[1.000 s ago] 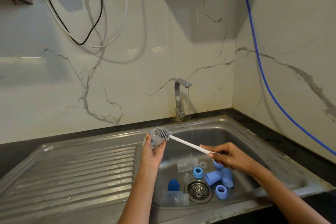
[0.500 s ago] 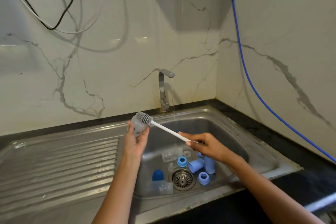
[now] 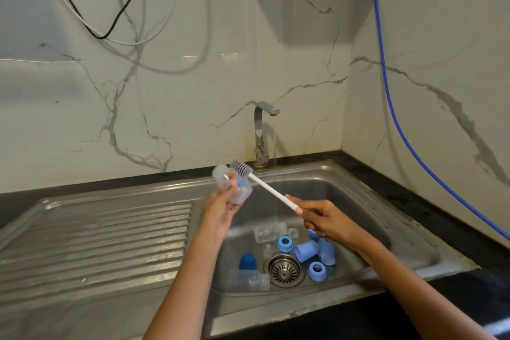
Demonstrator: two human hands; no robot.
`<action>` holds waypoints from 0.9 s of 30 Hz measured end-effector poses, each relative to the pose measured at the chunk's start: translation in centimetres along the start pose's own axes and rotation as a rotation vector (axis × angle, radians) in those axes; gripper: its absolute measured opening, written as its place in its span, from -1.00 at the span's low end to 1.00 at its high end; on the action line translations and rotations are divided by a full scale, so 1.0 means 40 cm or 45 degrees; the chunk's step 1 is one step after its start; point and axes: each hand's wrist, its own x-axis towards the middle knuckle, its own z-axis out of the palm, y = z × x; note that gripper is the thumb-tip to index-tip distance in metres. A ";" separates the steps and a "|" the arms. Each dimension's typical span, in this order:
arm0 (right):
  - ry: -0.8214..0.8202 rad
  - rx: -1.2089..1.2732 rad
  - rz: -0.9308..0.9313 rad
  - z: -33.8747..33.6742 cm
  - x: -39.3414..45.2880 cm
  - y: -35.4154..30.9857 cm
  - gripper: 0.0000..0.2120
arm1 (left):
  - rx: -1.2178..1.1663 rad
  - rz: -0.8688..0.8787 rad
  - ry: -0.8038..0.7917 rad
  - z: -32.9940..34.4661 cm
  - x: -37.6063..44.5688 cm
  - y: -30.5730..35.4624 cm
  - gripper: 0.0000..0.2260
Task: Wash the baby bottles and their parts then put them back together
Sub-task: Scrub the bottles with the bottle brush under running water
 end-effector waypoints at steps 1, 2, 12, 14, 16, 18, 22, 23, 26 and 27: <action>0.022 0.014 -0.009 0.012 0.007 -0.005 -0.64 | 0.038 -0.012 -0.008 0.014 -0.006 -0.006 -0.73; 0.027 0.039 -0.005 0.018 0.012 -0.011 -0.65 | 0.044 -0.006 -0.010 0.024 -0.009 -0.007 -0.74; -0.024 0.055 0.079 0.025 0.005 -0.004 -0.67 | 0.278 0.060 0.139 0.010 -0.026 -0.023 -0.81; -0.015 0.099 0.096 0.034 0.013 -0.010 -0.67 | 0.275 0.075 0.147 0.015 -0.023 -0.022 -0.80; -0.101 0.117 0.145 0.008 0.003 -0.015 -0.68 | 0.166 0.105 0.209 0.000 -0.012 -0.005 -0.82; -0.192 0.107 0.177 -0.024 -0.011 -0.009 -0.68 | 0.098 0.141 0.291 -0.023 0.001 0.014 -0.77; -0.124 0.040 0.141 -0.004 -0.005 0.001 -0.67 | 0.269 0.105 0.260 -0.017 -0.005 -0.001 -0.66; -0.078 0.038 0.128 0.013 0.002 0.003 -0.67 | 0.305 0.084 0.227 -0.006 -0.009 -0.013 -0.71; -0.024 0.108 0.147 0.029 0.013 0.003 -0.68 | 0.285 0.064 0.178 0.014 -0.010 -0.028 -0.74; -0.059 0.123 0.171 0.019 0.010 0.002 -0.69 | 0.231 0.072 0.196 0.009 -0.008 -0.024 -0.74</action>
